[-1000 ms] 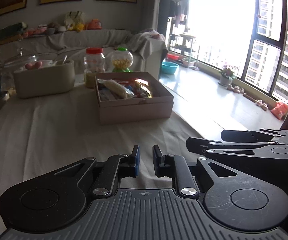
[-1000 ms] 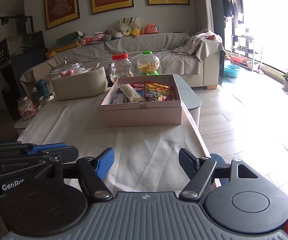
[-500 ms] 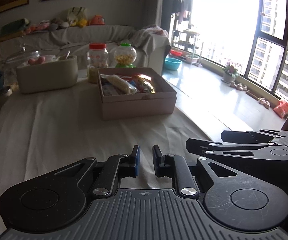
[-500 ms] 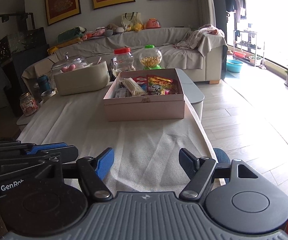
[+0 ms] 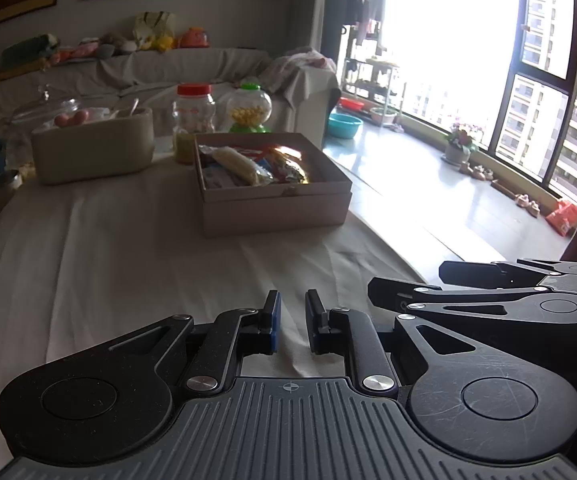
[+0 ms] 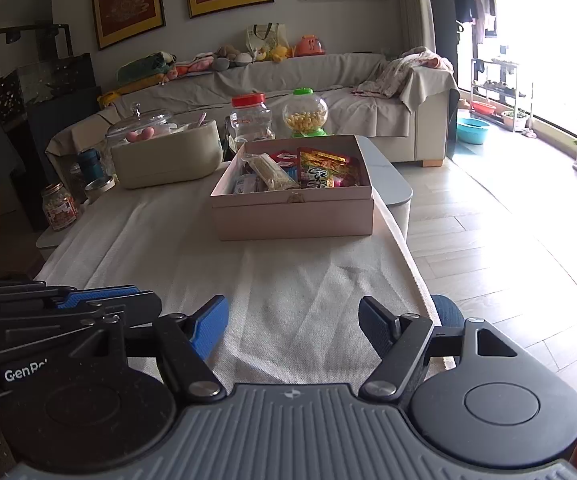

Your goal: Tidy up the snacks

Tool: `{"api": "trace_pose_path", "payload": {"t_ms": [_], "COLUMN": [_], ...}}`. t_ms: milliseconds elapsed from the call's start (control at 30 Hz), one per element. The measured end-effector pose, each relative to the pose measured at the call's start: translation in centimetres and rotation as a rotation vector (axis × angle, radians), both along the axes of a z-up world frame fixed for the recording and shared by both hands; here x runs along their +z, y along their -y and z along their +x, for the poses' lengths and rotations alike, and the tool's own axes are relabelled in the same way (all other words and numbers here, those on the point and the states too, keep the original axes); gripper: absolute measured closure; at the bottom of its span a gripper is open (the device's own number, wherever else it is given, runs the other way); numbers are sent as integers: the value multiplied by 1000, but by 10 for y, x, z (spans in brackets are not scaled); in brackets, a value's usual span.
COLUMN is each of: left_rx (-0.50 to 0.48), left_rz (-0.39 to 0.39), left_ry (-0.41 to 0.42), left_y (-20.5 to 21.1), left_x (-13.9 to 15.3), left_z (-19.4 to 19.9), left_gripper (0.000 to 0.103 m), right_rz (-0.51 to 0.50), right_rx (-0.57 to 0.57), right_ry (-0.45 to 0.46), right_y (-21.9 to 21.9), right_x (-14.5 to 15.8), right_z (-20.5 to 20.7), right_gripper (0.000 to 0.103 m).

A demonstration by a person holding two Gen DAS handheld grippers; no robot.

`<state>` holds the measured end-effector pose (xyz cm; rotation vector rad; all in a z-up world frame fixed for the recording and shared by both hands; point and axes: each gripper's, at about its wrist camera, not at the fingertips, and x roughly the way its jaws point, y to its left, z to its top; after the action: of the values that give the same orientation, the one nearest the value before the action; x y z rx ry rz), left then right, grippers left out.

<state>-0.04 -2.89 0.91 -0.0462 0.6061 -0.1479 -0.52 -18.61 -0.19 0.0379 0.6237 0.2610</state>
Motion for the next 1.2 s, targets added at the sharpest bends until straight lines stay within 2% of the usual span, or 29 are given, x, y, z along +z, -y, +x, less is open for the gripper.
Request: {"api": "trace_pose_path", "payload": {"t_ms": [633, 1000, 1133, 1200], "left_rx": [3, -5, 31, 50], "left_rz": [-4, -44, -53, -70], "left_ry": [-6, -21, -19, -40], "left_y": [-3, -9, -16, -24], "left_x": [-2, -4, -5, -7], "left_z": [-1, 2, 5, 10], "left_gripper": [86, 86, 86, 86], "right_rz": [6, 4, 2, 0], "right_rx": [1, 8, 7, 11], "right_ry": [5, 1, 2, 26], "right_y": [1, -1, 0, 0], "right_x": [1, 0, 0, -2], "right_z": [-2, -3, 2, 8], "right_gripper": [30, 29, 29, 24]}}
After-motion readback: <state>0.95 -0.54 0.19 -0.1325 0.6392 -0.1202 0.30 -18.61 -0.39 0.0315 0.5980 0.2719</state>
